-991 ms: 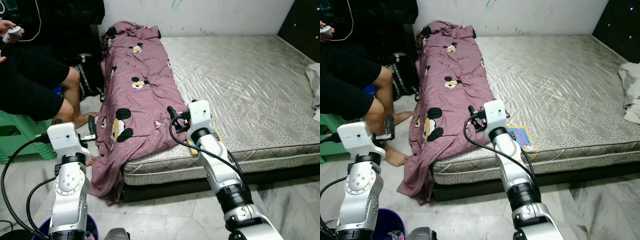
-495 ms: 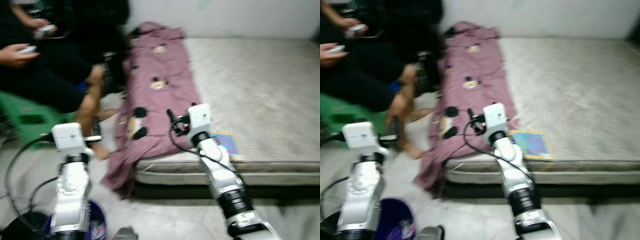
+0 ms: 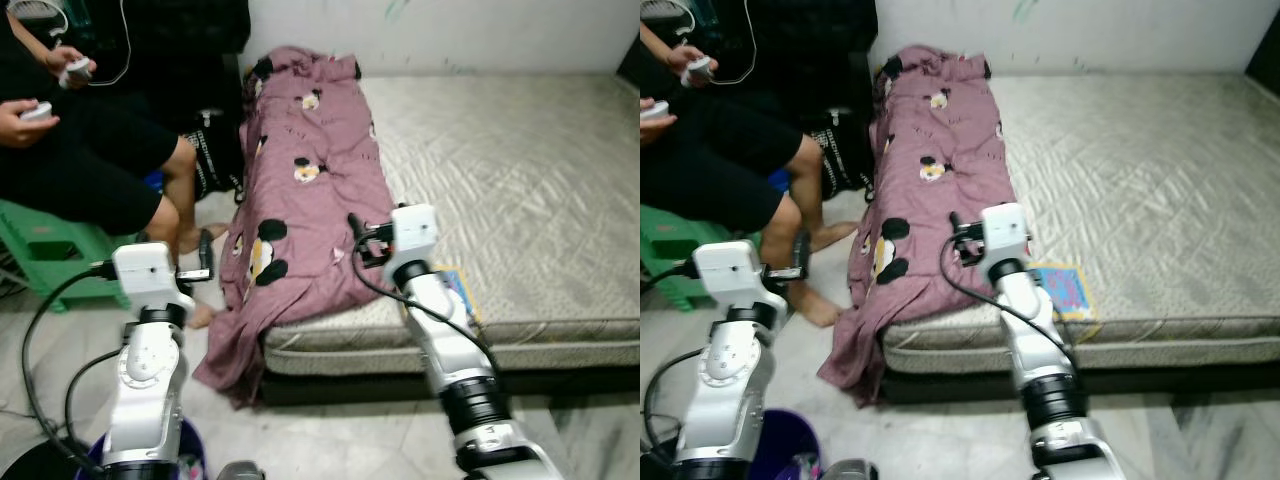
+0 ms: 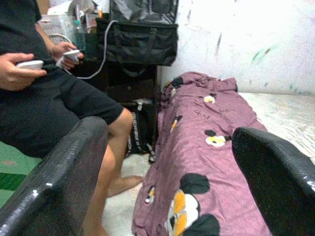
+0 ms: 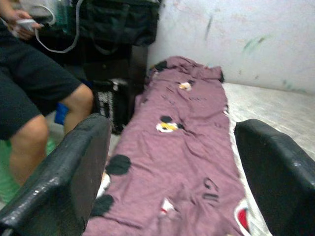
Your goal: Clean up the room
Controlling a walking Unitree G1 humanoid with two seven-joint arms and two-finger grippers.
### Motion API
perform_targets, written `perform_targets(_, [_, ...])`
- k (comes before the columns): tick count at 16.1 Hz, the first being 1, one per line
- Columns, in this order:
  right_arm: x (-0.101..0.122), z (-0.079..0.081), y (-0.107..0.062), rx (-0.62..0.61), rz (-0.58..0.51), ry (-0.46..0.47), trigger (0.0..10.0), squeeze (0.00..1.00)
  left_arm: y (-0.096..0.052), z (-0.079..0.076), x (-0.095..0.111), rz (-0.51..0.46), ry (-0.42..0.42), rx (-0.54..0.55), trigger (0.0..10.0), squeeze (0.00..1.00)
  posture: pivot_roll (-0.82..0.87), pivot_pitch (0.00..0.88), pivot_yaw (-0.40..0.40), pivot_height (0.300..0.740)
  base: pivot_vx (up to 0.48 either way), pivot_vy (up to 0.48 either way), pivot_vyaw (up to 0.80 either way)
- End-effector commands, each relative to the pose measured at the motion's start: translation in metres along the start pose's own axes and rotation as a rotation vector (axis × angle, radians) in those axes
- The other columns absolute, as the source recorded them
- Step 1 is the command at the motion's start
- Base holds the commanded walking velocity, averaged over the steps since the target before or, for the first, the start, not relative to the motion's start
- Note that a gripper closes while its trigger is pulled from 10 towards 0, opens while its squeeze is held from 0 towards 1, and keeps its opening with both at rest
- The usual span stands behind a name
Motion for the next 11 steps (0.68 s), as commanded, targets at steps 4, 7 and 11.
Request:
perform_targets(4, [0.0065, -0.003, 0.0018, -0.01, -0.013, -0.003, 10.0, 0.0, 0.0009, -0.0014, 0.0044, -0.014, -0.001, -0.02, 10.0, 0.0, 0.06, 0.0, -0.003, 0.74, 0.298, 0.0, 0.0])
perform_targets(7, [0.0069, -0.0036, 0.0019, -0.014, -0.015, 0.0, 10.0, 0.0, 0.0012, -0.0017, 0.0044, -0.014, 0.001, -0.024, 10.0, 0.0, 0.06, 0.0, -0.001, 0.74, 0.299, 0.0, 0.0])
perform_targets(11, [0.0072, -0.004, 0.0022, -0.016, -0.016, 0.003, 10.0, 0.0, 0.0015, -0.0017, 0.0042, -0.012, 0.003, -0.025, 10.0, 0.0, 0.07, 0.0, -0.003, 0.74, 0.289, 0.0, 0.0])
Point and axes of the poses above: a point about 5 cm out from each wrist's last joint towards the gripper, its own y axis pointing out of the wrist towards the gripper, its own x axis along the axis of the wrist's last joint, z = x × y, the point moved 5 cm from there along y, pointing out of the wrist towards the gripper, and after that the axes turned 8 degrees about y, right-handed, at the moved point
